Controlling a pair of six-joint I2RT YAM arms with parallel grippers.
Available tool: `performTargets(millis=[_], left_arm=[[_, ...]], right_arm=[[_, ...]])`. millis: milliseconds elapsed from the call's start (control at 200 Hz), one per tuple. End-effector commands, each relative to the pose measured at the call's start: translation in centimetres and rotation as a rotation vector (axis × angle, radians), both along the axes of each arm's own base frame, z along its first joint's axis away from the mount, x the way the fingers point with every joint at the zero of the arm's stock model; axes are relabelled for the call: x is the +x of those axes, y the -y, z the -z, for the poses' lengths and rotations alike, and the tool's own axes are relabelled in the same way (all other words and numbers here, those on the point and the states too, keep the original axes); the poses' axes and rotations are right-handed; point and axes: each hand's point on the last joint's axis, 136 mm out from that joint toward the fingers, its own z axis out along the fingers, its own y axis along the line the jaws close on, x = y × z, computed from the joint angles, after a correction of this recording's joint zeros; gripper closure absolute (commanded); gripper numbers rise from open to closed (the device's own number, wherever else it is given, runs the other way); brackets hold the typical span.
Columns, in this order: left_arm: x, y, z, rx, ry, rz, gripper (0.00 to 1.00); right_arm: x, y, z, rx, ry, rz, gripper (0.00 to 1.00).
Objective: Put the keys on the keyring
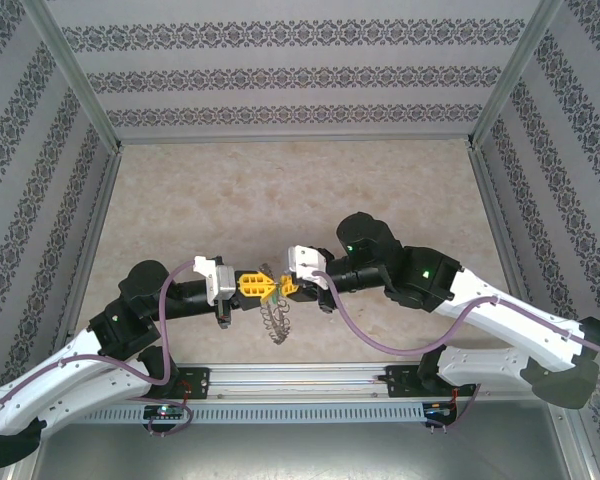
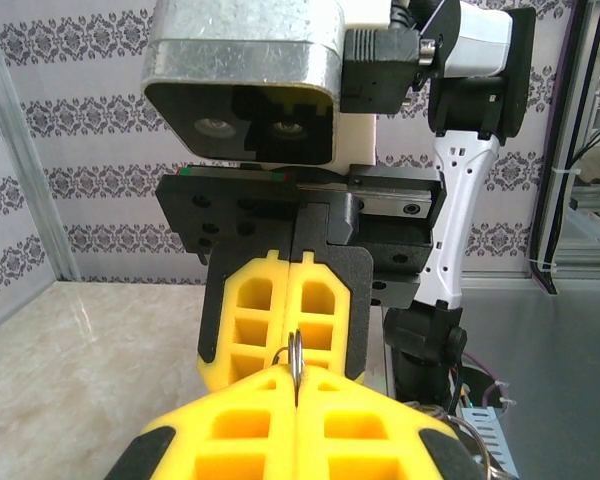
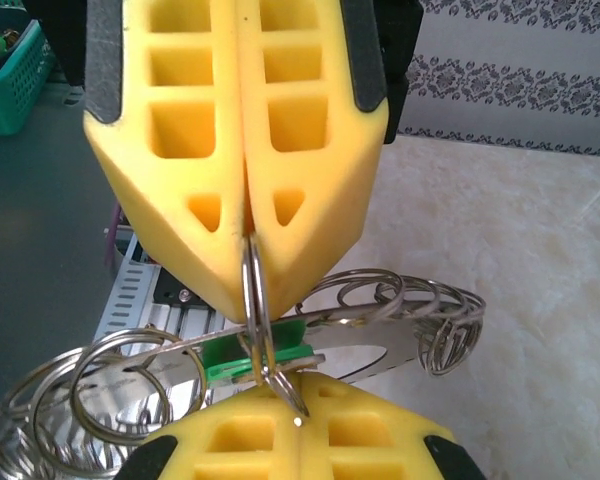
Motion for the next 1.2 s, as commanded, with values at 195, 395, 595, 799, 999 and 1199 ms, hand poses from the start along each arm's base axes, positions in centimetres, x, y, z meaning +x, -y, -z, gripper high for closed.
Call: performTargets(millis=[195,395,595,799,999,1199], left_arm=[[-1.0,-0.4,-1.9,-0.065,0.052,0.034,1.0],[-1.1,-0.3,-1.6,-0.057,0.05,0.039,1.0],[-1.3,-0.2,-1.6,-0.063,0.046,0.053,1.0],[-1.4,-0.2,-1.5,-0.063,0.043,0.058,1.0],[-1.4,-0.3,-1.6,-0.064,0.043,0.057,1.0],[-1.5,-0.5,-1.7,-0.068,0.045,0.053,1.0]], right_arm=[[-1.0,1.5,-2.3,0.112,0.027,-0.007,0.67],[-1.7,1.6,-3.9,0.186,0.026,-0.035,0.6],[-1.5,0.9,-4.3,0.208,0.022,-0.045,0.59],[-1.4,0.4,-4.2,0.207,0.01,-0.057,0.61],[-1.2,-0.1,-3.4,0.173,-0.014,-0.059,0.64],[-1.0,0.0,-2.9,0.161,-0.025,-0.051,0.66]])
